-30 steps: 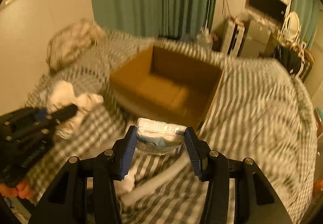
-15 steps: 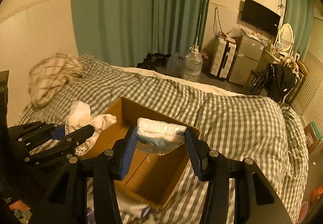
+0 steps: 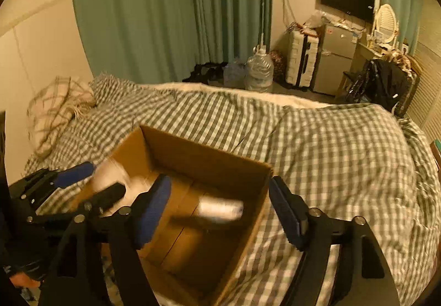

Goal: Organize objects
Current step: 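Open both tools to drop the items into the box and withdraw, then grasp the black cup with the right tool while the left tool grasps the white tape roll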

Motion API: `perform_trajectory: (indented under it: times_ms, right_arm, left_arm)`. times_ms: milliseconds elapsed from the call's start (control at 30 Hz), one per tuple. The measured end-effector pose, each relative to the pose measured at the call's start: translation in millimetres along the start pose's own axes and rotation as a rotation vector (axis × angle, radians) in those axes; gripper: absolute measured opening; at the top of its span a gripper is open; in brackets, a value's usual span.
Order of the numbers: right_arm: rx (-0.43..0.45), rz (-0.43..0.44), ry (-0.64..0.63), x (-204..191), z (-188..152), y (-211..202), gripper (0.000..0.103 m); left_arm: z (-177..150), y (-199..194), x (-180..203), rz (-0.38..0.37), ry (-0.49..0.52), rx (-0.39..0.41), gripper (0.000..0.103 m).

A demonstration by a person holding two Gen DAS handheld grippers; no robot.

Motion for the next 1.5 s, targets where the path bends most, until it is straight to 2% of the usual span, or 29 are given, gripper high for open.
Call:
perform_trajectory:
  times_ms: [133,200,300,467,667,900,967,1067,1200,1500]
  right_arm:
    - [0.041,-0.038,-0.008,4,4,-51,0.078]
    - [0.077,-0.048,-0.024,3,4,-86,0.080]
    - [0.104,-0.056,-0.040,-2,-2,-128,0.082]
    - [0.110,-0.044,-0.093,-21,-33,-187,0.085]
    - [0.103,-0.040,-0.151,-52,-91,-223,0.087]
    - [0.003,0.017,-0.239,-100,-181,-205,0.087]
    - [-0.052,0.063,-0.258,-115,-208,-191,0.087]
    - [-0.133,0.081,-0.286,-128,-237,-170,0.087]
    - [-0.165,0.078,-0.304,-132,-246,-159,0.087]
    - [-0.243,0.099,-0.352,-150,-259,-135,0.087]
  left_arm:
    - [0,-41,-5,0.032,-0.001,0.023,0.085]
    - [-3,-67,-10,0.046,-0.015,0.050,0.093]
    - [-11,-97,-19,0.068,-0.029,0.058,0.093]
    - [-44,-149,-30,0.128,-0.023,0.061,0.093]
    - [-105,-187,-33,0.176,0.008,0.033,0.093]
    - [-184,-185,-25,0.174,0.013,-0.048,0.093]
    - [-205,-177,-26,0.171,0.005,-0.089,0.093]
    - [-225,-167,-25,0.157,-0.003,-0.136,0.093]
    - [-235,-163,-29,0.155,-0.009,-0.153,0.093]
    - [-235,-159,-52,0.162,-0.060,-0.146,0.093]
Point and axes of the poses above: each gripper's, at about its wrist camera, not at the fingertips, and y roughly the way its jaws point, x to its right, z to its top, the point moved 9 cm from there along y, roughly the way its jaws point, and after that the axes turned 1 degree about -z, right-handed, at the moved point
